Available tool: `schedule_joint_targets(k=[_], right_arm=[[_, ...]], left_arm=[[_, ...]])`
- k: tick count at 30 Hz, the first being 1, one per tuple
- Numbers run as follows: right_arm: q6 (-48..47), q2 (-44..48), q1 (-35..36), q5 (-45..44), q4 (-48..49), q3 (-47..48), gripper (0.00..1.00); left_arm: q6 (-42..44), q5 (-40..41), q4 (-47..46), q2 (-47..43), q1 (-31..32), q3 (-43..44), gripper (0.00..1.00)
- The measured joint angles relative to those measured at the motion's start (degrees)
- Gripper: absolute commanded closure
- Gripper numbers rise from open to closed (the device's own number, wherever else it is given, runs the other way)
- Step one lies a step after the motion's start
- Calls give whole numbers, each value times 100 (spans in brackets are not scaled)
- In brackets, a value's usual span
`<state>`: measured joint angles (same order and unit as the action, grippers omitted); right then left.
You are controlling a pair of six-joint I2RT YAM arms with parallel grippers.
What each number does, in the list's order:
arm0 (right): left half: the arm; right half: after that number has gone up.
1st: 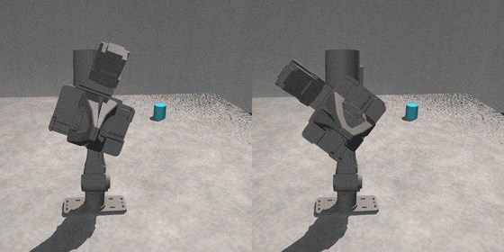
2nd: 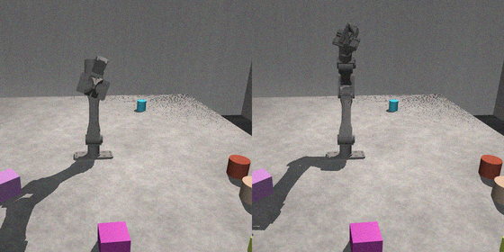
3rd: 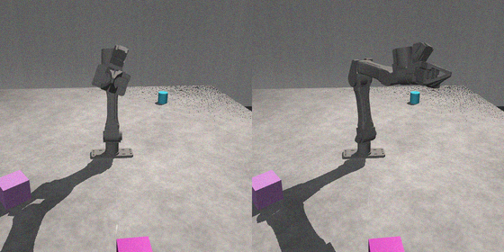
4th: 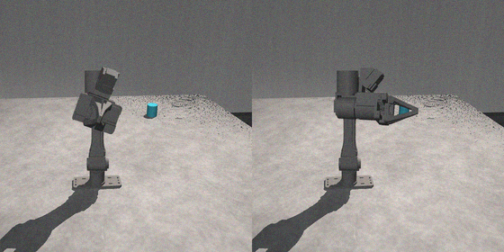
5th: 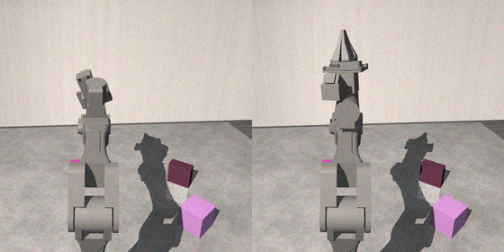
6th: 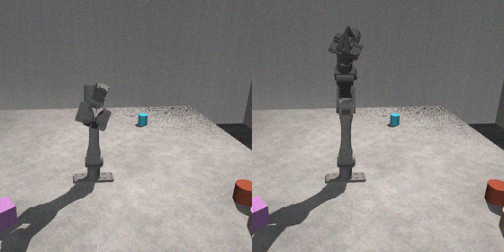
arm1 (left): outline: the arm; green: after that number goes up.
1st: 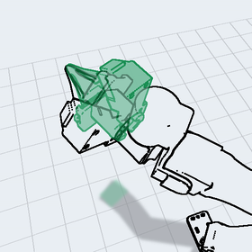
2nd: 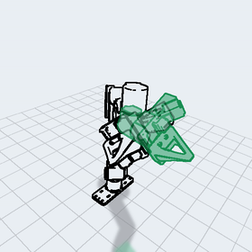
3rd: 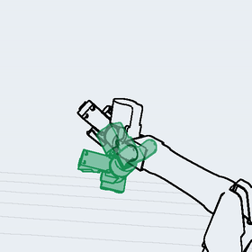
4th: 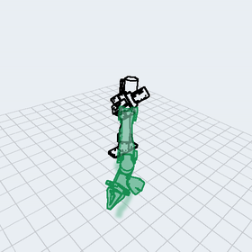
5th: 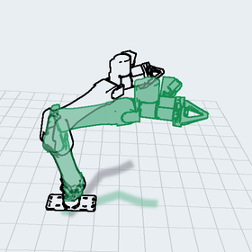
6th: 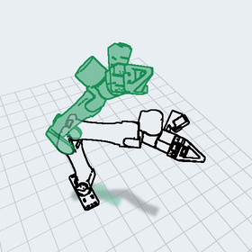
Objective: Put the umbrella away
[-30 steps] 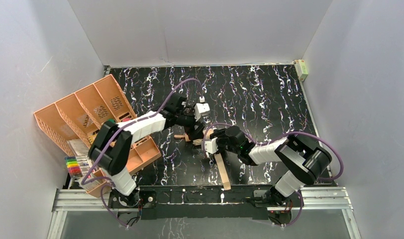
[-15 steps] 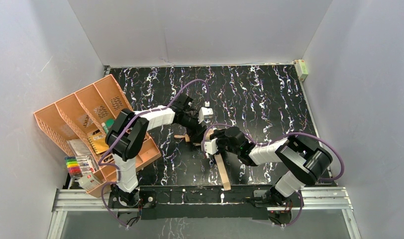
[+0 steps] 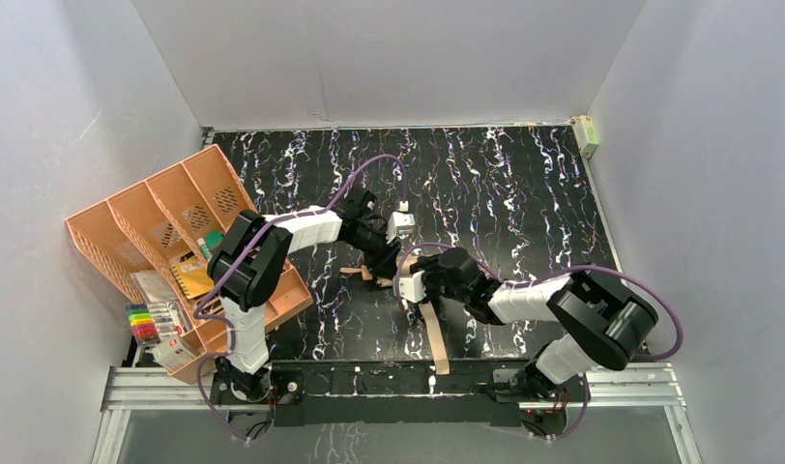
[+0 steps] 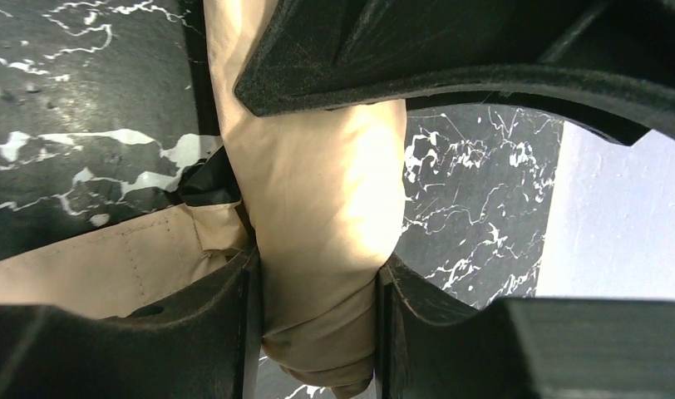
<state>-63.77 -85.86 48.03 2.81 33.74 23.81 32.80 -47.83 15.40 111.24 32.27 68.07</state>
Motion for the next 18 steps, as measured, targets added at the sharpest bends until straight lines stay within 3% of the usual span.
schedule_joint_targets(k=[9,18], right_arm=[[400,758,15,190,-1032,7,30],[1410,2033,2,232,-2133,7,29]], left_arm=[[76,33,-66,-127,153,-162,100],[219,776,-385,-520,144,-481,100]])
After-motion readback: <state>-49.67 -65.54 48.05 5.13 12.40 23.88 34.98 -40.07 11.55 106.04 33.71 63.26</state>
